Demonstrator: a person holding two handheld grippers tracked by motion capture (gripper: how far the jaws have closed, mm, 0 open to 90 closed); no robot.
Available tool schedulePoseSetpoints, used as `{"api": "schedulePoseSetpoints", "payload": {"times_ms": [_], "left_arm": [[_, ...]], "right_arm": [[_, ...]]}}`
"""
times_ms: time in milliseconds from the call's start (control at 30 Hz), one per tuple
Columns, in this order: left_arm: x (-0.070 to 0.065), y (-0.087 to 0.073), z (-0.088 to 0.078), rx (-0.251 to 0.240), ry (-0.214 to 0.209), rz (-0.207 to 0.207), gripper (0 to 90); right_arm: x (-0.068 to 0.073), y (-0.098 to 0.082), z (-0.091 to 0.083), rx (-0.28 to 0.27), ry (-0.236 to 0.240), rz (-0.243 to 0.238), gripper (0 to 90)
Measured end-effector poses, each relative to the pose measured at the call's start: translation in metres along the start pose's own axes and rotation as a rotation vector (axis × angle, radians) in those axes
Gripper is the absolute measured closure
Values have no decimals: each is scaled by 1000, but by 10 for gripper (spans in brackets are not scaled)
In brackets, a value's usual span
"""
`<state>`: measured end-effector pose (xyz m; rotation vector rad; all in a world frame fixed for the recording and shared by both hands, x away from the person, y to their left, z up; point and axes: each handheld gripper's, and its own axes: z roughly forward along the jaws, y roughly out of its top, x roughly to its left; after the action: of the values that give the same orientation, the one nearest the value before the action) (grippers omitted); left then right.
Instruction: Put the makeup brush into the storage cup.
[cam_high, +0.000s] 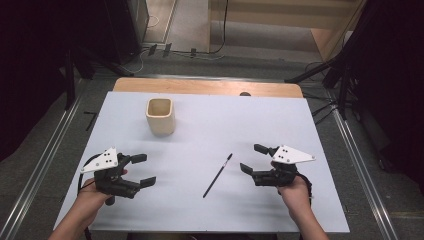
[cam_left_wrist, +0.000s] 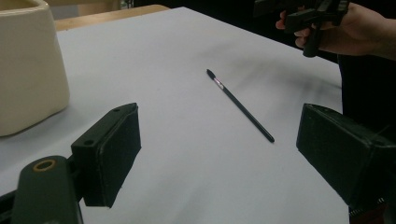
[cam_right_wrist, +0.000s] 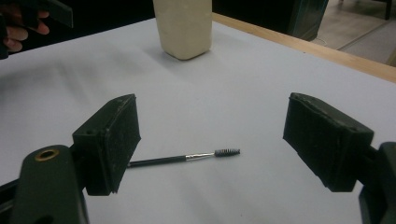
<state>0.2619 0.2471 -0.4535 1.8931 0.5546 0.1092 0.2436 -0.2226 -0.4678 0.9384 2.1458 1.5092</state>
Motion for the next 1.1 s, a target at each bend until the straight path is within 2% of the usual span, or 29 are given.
{"api": "schedulePoseSetpoints", "payload": {"times_ms": [167, 667, 1100], "left_arm": [[0, 0, 0, 1, -1, -1, 139], [-1, 0, -1, -1, 2, -2, 140], [-3, -4, -9, -3, 18, -7, 140]], "right_arm": [[1, 1, 8, 2, 7, 7, 196], [8, 7, 30, 3, 26, -19, 198], [15, 14, 47, 1, 65, -34, 198]]}}
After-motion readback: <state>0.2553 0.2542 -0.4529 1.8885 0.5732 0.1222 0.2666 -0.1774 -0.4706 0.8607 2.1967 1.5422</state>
